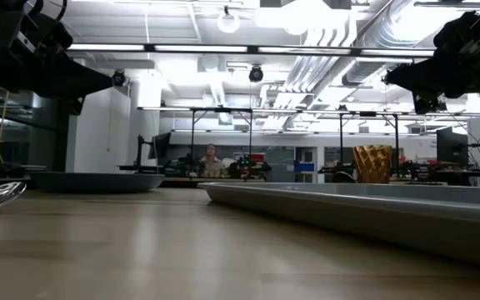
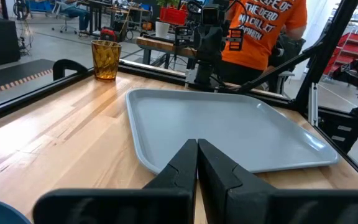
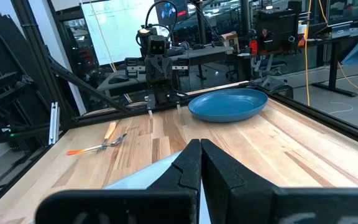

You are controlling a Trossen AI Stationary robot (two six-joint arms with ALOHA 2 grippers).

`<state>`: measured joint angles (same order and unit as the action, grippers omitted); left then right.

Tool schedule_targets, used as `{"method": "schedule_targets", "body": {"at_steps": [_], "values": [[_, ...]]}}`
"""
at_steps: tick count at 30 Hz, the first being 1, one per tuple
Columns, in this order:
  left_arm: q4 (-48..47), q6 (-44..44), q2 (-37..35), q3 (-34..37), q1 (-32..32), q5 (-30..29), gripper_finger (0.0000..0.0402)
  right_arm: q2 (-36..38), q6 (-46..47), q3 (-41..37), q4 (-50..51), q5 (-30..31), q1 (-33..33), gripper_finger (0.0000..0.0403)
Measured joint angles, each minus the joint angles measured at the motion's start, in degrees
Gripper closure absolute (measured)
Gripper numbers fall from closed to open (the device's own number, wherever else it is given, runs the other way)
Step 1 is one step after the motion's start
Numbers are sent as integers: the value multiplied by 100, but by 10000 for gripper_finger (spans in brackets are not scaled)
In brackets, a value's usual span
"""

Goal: Pick and place plate/cup/fork/spoon on tray

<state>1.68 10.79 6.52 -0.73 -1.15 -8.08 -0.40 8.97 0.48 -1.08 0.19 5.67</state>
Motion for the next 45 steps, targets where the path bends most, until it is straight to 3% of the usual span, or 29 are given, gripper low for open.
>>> {"method": "schedule_targets", "body": {"at_steps": [45], "values": [[104, 67, 2, 0, -2, 0, 398, 0, -2, 1, 0, 0, 1, 402]]}}
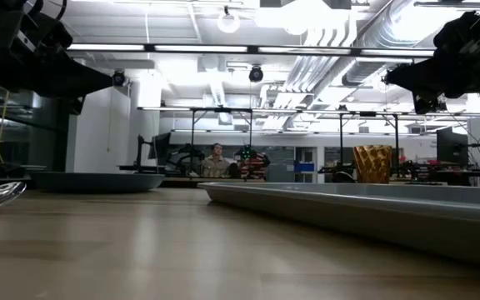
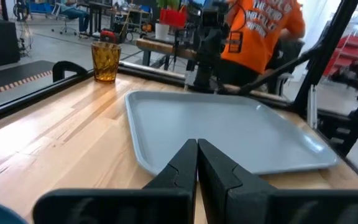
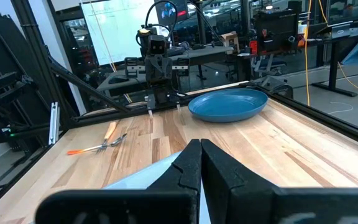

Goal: Pick and place plate/cup/fork/spoon on tray

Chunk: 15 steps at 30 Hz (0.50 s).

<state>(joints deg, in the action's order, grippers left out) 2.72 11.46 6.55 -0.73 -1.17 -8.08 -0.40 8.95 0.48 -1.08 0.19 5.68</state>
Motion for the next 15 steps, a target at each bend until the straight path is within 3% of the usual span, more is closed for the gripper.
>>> {"method": "schedule_targets", "body": {"at_steps": [4, 6, 10, 15], "values": [[1334, 925, 95, -32, 48, -424, 395, 0, 1, 0, 0, 0, -1, 402], [1297, 1423, 338, -319, 140, -788, 384, 0, 0, -1, 0, 0, 1, 402], [-178, 1747, 1335, -1518, 436, -919, 335, 2, 0, 1, 0, 0, -1, 402], [-2855, 1693, 3109, -3476, 1151, -890, 260, 2, 1, 1, 0, 0, 1, 402]]}}
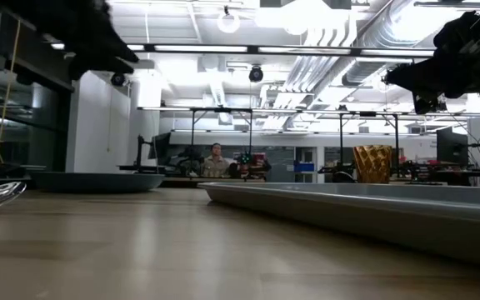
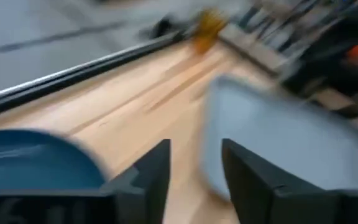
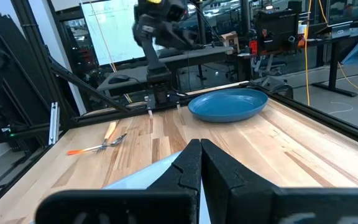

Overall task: Pick and place plate/cup/fork/spoon on tray
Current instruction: Put the blue plate on the gray serving tray

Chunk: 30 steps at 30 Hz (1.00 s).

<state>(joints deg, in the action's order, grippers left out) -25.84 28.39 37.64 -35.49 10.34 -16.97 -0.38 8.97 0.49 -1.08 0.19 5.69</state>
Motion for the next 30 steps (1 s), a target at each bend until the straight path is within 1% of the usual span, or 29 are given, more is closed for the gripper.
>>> {"method": "schedule_targets", "body": {"at_steps": [2, 3, 4, 8, 10, 12, 15, 20, 22, 27, 30], "values": [[-925, 34, 682, -513, 334, 33, 235, 0, -2, 0, 0, 2, -2, 402], [-1305, 77, 985, -701, 507, 140, 224, 0, 0, 0, 0, 0, -2, 402], [-1493, 107, 1310, -839, 662, 335, 215, 0, 1, 0, 2, 0, -2, 402], [-1799, 109, 2369, -958, 1075, 1306, 189, 0, 0, 0, 0, 0, 0, 402], [-1821, 106, 2813, -956, 1137, 1573, 182, 1, -2, -1, 0, 0, 0, 402], [-1797, 106, 3187, -955, 1135, 1699, 179, 0, -2, -2, 2, 0, -2, 402], [-1743, 108, 3620, -957, 1127, 1714, 178, 2, 1, 0, 1, 0, -2, 402], [-1751, 440, 4105, -957, 1131, 1324, 178, 0, 0, -1, 0, 1, -1, 402], [-1738, 412, 4261, -957, 1129, 1304, 178, 2, -1, 0, 0, 0, -1, 402], [-1721, 384, 4637, -957, 1129, 962, 178, 2, 0, 0, 1, 0, 0, 402], [-1723, 221, 4866, -957, 1129, 896, 178, 1, -1, -2, 2, 0, -1, 402]]}}
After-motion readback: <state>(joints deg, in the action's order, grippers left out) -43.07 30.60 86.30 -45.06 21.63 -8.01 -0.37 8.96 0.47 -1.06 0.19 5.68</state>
